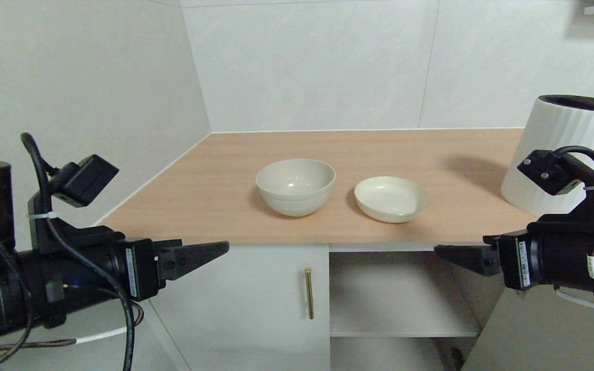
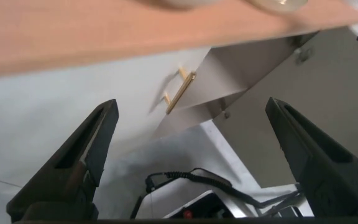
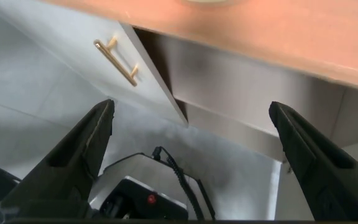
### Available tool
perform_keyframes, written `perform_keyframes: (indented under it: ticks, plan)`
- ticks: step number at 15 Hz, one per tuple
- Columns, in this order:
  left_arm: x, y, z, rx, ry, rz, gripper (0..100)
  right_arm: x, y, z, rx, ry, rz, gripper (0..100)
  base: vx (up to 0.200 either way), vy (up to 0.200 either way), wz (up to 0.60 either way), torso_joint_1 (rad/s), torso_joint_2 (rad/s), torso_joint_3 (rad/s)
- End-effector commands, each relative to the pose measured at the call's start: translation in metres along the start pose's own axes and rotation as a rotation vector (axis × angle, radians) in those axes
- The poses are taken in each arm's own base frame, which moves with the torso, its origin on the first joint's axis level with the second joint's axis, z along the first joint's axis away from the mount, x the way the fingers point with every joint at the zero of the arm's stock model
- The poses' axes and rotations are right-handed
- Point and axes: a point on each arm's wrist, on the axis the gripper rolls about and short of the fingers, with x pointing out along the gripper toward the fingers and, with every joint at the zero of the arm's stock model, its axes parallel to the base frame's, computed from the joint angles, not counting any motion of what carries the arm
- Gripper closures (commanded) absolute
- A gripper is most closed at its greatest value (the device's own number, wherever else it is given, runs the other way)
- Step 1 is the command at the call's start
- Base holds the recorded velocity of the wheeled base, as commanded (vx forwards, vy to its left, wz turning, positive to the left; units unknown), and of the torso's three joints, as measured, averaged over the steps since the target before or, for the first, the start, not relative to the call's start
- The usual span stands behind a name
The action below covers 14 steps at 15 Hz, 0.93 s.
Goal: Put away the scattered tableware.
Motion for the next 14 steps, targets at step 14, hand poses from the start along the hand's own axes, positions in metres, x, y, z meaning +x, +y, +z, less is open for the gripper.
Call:
perform_keyframes:
  ticks: [14]
  plan:
    - [0.003, -0.005, 0.019, 0.009, -0.059, -0.013, 0, 0.032, -0.006, 0.010, 0.005, -0.045, -0.035, 0, 0.000, 0.000, 0.00, 0.136, -0.31, -0.176]
